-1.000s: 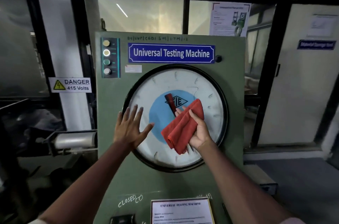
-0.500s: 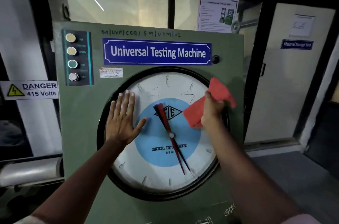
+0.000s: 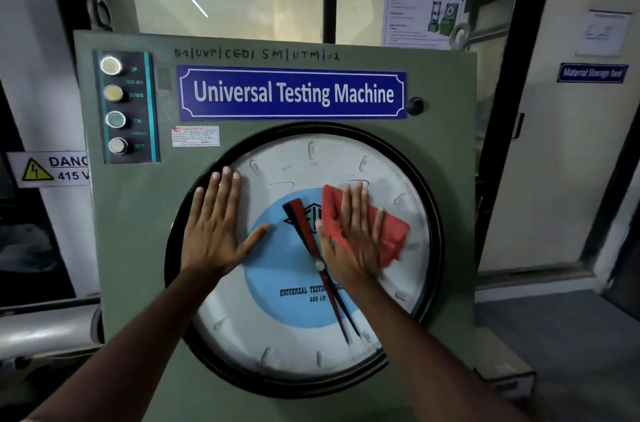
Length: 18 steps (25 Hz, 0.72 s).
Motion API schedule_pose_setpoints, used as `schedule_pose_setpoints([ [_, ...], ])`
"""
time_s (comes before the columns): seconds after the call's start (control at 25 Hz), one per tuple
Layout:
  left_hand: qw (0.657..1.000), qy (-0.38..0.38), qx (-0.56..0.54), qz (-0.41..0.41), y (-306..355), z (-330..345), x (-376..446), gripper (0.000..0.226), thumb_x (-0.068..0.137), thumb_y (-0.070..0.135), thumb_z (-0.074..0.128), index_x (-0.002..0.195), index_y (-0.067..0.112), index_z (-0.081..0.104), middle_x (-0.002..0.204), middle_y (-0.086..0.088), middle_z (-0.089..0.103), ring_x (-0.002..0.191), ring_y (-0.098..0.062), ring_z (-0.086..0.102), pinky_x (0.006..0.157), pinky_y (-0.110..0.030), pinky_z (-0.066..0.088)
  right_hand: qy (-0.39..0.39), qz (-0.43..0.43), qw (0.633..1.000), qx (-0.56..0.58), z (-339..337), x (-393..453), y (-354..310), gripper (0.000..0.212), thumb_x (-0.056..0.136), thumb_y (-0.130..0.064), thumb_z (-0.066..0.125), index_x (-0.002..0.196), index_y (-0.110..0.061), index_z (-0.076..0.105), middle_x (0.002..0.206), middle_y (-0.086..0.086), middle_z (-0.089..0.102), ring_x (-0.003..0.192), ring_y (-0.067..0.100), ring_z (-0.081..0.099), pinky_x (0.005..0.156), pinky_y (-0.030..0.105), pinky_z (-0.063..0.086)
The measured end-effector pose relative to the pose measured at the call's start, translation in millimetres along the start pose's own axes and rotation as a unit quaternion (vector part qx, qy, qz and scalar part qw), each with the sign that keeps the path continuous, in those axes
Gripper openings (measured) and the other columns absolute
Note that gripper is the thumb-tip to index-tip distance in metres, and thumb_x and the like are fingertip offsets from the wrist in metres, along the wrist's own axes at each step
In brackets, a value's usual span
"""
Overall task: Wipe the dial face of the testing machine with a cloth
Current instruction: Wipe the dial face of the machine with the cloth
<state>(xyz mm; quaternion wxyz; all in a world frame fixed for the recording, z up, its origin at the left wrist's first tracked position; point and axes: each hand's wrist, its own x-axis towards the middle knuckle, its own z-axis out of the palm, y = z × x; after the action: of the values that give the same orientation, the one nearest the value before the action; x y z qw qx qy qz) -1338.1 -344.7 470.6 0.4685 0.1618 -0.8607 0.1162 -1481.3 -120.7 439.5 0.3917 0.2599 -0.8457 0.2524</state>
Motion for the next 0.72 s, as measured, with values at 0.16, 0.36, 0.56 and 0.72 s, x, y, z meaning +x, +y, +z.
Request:
schedule_pose_setpoints([
  [0.16,0.998,0.014,0.039,0.041,-6.4,-0.1,10.6,0.111,0.097,0.083,0.034,0.176,0.008,0.014,0.185,-0.008,0.010,0.173,-0.018,-0.001,0.141,-0.040,-0.001,0.034,0.182,0.982,0.027,-5.1,-0.7,38.5,0.073,0.109,-0.047,0.024,0.169,-0.007,0.014,0.177,0.016,0.012,0.165,0.034,0.017,0.127,0.064,0.025],
  [0.36,0.997,0.034,0.049,0.050,-6.7,5.7,11.5,0.111,0.097,0.083,0.034,0.176,0.008,0.013,0.185,-0.008,0.010,0.173,-0.019,0.002,0.141,-0.042,0.002,0.046,0.094,0.995,0.006,6.8,36.3,-24.8,0.074,0.109,-0.052,0.022,0.172,-0.018,0.003,0.181,0.009,0.006,0.167,0.029,0.006,0.134,0.058,0.008],
  [0.56,0.998,0.025,0.036,0.048,-4.5,-0.9,11.8,0.111,0.096,0.081,0.036,0.176,0.008,0.011,0.185,-0.009,0.009,0.172,-0.017,-0.003,0.140,-0.040,-0.002,-0.017,0.054,0.998,-0.037,-3.4,0.8,35.6,0.074,0.108,-0.055,0.012,0.172,-0.017,0.005,0.180,0.003,0.000,0.167,0.022,0.001,0.133,0.057,0.015],
  [0.72,0.998,0.027,0.034,0.045,-5.1,0.9,10.0,0.112,0.095,0.082,0.035,0.176,0.008,0.012,0.185,-0.007,0.008,0.173,-0.017,-0.003,0.140,-0.040,-0.002,0.031,0.178,0.983,0.040,-8.2,45.6,-2.6,0.088,0.105,-0.070,0.019,0.172,-0.014,0.005,0.180,0.007,0.003,0.168,0.026,0.002,0.133,0.061,0.010],
])
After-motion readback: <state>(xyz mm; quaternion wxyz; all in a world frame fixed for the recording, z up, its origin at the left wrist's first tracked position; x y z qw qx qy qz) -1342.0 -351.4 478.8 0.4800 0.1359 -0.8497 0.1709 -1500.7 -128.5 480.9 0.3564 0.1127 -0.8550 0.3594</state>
